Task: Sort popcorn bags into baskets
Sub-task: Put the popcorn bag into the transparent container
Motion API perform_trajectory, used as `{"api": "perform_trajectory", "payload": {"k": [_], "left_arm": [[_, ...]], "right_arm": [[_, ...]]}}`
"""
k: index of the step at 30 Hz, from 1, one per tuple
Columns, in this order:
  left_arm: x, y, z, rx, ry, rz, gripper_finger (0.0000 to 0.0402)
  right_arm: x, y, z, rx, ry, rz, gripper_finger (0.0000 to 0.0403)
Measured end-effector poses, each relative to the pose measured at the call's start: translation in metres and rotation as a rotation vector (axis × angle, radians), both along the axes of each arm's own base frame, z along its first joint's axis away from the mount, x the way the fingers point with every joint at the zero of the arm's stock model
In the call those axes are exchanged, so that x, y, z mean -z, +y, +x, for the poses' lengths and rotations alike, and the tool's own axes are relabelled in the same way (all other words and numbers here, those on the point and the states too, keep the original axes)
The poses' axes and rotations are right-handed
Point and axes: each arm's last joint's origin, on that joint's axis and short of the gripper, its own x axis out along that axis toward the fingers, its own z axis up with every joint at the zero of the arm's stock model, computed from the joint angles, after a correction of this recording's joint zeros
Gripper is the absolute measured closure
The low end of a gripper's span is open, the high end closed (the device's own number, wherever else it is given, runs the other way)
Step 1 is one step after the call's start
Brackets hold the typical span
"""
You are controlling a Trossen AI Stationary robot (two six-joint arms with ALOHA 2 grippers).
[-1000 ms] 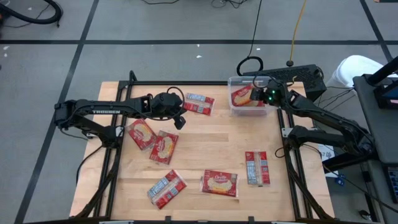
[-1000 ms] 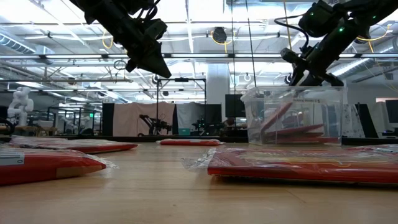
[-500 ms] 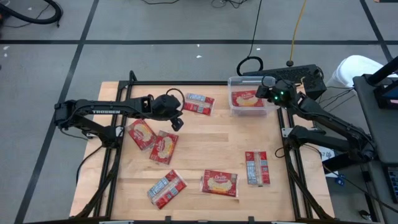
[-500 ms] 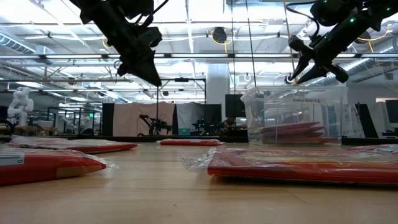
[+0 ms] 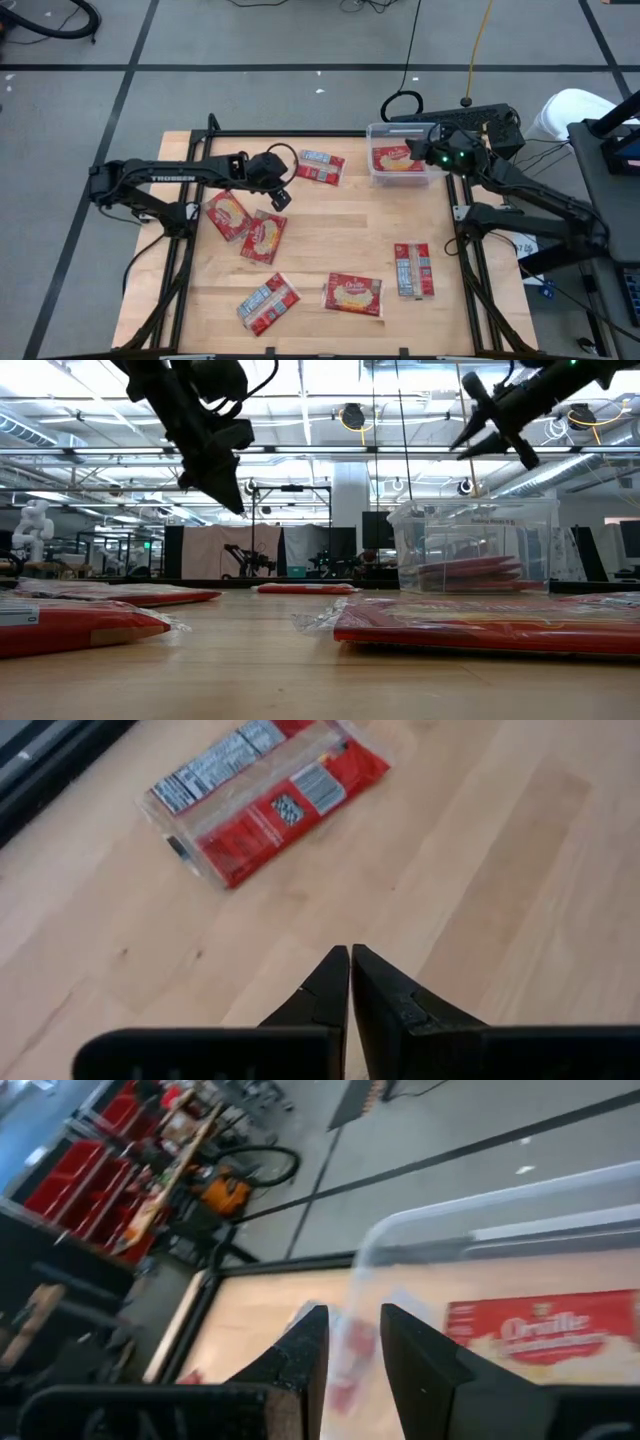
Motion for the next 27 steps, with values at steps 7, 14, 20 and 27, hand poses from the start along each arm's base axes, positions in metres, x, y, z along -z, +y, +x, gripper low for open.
{"api": "perform_trajectory", "payload": {"k": [7, 14, 20, 27], "left_arm": [[0.008, 0.001, 0.000, -0.028, 0.046, -0.032, 0.0380], [0.013, -0.002, 0.008, -0.036, 0.038, -0.046, 0.0380], [0.021, -0.007, 0.012, -0.022, 0.066, -0.057, 0.0380], [0.028, -0.015, 0.015, -0.008, 0.094, -0.069, 0.0380]], "right_arm": [[-0.007, 0.012, 0.017, -0.108, -0.011, 0.021, 0.0314], [0.000, 0.027, 0.034, -0.195, -0.007, 0.102, 0.0314], [0.005, 0.047, 0.045, -0.312, -0.015, 0.187, 0.0314], [0.014, 0.072, 0.047, -0.404, 0.044, 0.303, 0.0314]]}}
